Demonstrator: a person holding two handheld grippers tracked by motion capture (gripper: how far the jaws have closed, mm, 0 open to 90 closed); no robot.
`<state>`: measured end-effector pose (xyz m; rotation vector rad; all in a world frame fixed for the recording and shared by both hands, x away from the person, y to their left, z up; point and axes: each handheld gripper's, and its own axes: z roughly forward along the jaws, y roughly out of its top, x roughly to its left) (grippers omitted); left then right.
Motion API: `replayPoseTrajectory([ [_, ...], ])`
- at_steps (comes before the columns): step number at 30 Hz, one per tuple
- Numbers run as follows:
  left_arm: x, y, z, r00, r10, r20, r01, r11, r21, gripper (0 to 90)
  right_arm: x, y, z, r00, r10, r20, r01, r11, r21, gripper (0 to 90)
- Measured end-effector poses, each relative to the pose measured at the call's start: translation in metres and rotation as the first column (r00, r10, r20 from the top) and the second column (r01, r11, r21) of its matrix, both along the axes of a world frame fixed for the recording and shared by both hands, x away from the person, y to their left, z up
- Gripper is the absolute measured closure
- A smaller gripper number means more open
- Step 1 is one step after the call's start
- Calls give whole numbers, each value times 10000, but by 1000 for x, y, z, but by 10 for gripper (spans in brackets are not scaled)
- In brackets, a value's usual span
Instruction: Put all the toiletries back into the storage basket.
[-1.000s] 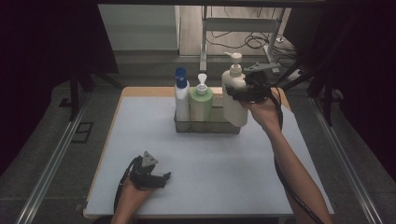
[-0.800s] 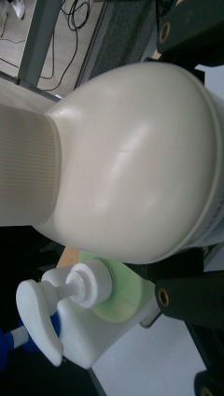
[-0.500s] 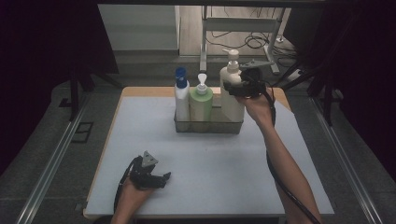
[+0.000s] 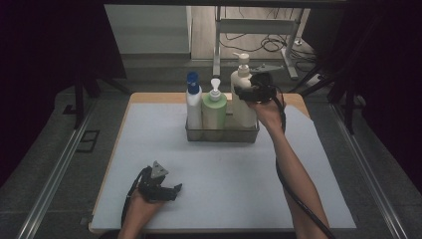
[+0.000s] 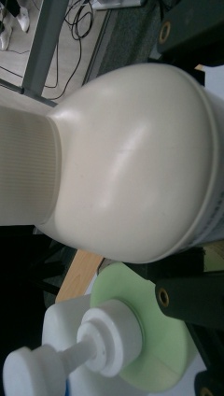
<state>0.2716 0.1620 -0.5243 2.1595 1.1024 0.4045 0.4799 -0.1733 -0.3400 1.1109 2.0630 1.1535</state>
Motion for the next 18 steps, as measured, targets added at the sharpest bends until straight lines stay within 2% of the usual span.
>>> replayPoseTrajectory([
  [7,0,0,0,10000,-8,-4,8,10000,24,119,9,0,-12,9999,-140,-45,141,9999,42,365],
  [13,0,0,0,10000,-7,-4,7,10000,22,119,9,2,-22,10000,-68,1,68,9997,-224,364],
  [18,0,0,0,10000,20,-16,-20,10000,5,119,8,2,-29,9999,-6,-153,2,9998,-223,364],
])
